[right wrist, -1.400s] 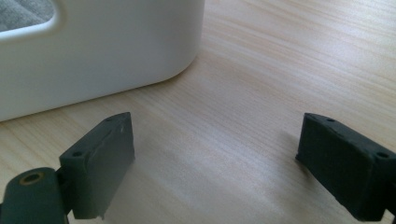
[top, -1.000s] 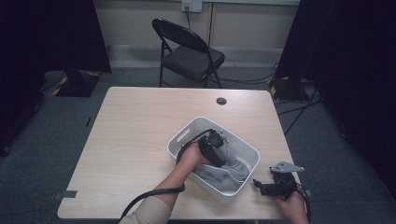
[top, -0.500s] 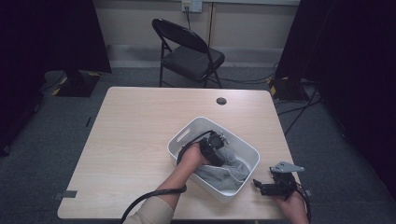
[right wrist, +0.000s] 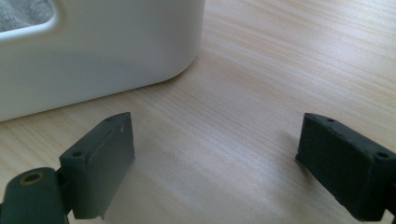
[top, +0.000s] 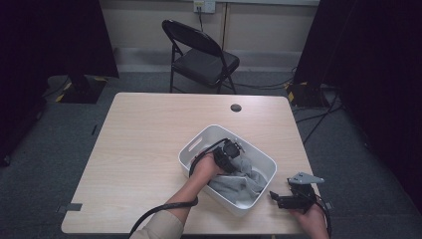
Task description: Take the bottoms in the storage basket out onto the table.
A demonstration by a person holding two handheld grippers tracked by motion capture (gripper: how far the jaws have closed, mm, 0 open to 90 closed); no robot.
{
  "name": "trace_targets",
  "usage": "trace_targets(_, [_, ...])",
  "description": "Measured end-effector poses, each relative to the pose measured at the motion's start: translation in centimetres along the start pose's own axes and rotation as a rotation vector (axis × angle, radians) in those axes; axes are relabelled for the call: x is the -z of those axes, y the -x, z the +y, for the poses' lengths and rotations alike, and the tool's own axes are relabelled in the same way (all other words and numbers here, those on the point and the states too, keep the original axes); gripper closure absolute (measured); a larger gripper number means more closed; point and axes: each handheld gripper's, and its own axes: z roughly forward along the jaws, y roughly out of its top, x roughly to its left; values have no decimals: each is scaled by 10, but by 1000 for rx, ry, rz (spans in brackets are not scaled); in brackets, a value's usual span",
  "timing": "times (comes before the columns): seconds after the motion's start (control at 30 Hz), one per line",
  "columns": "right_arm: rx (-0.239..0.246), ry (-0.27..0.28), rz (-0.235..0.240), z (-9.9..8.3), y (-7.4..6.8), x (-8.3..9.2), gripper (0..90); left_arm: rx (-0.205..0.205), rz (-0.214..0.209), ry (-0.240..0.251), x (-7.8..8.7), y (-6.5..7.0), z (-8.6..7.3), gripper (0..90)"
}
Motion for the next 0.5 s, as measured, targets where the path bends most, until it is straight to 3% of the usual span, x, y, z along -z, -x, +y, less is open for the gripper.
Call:
trace_targets(0.03, [1,0,1,0,0,0,102,22,-9,7,1,-1,0,702])
trace_targets(0.2, [0,1,-1,0,1,0,102,24,-6,22,9,-2,2,708])
trace_targets(0.5, [1,1,-2,0,1,-1,103,67,-11,133,37,-8,1,713])
